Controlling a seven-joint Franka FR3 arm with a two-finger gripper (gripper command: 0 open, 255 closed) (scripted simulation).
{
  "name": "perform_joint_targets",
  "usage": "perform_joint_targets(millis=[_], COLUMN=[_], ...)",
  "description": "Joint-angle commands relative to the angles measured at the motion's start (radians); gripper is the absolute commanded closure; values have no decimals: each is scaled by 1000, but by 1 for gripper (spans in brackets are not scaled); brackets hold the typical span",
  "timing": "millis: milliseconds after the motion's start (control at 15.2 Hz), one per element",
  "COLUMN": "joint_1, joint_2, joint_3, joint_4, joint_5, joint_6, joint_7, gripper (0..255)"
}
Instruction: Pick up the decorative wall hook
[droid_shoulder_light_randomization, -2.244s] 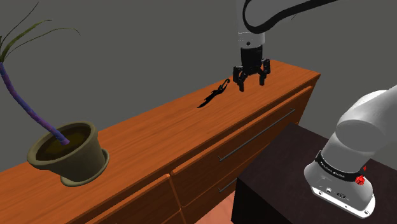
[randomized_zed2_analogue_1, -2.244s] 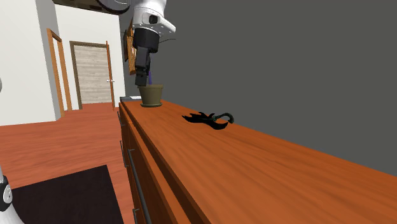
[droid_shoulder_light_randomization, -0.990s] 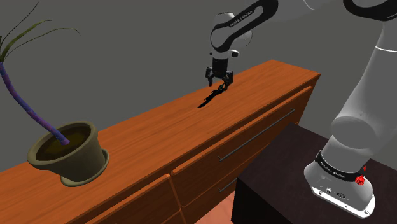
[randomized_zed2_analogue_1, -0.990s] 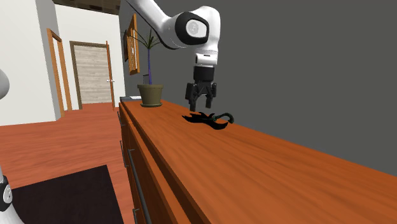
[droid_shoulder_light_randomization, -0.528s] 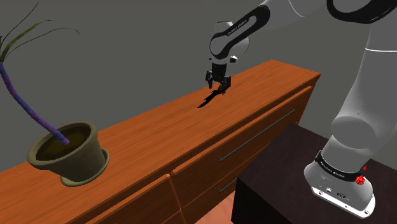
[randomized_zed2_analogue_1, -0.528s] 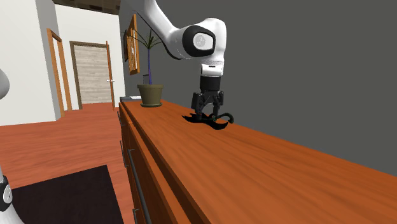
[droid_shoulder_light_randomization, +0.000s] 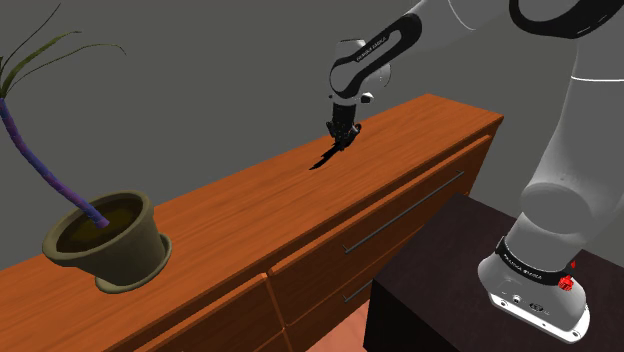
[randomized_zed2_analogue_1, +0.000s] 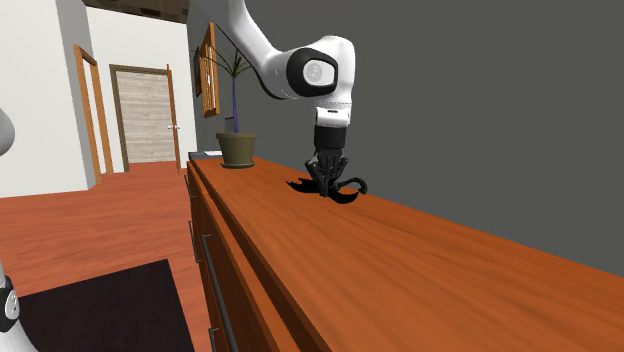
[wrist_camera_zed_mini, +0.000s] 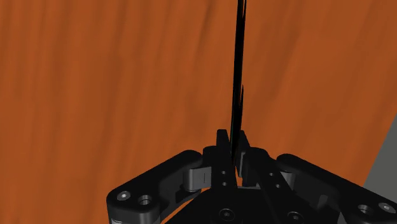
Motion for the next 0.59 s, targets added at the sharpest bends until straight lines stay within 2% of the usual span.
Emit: perform_joint_targets(millis=[0,264,528], joint_1=[0,-1,-3], joint_2=[0,0,-29], joint_3=[0,0,1], joint_4=[0,-1,20], joint_5=[0,0,5], joint_6=[0,0,-48], joint_7=[0,-2,-1], gripper=[255,255,255])
